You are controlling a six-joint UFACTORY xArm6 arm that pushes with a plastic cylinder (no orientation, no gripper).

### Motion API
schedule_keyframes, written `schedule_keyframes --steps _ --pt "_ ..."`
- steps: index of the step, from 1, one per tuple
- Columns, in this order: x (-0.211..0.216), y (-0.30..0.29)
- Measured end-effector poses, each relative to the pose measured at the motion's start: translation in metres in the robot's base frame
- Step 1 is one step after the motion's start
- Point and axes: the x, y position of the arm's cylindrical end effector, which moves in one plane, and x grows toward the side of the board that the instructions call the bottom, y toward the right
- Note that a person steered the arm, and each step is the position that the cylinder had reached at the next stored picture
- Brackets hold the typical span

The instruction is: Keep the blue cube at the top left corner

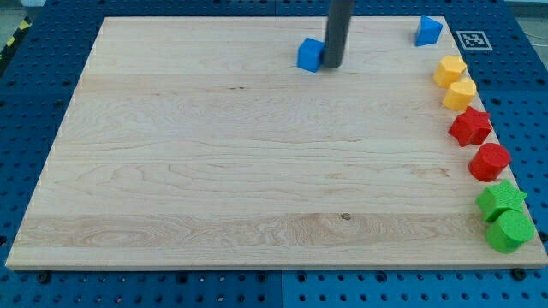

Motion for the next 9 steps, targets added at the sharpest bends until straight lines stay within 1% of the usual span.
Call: schedule_keyframes --steps 2,4,5,6,8,9 --pt "-0.002 -0.073" --pt "-0.015 -0.041" --pt "-0.037 -0.066" --pt "-0.043 -0.093" --pt "-0.029 -0.112" --pt "-0.026 -0.135"
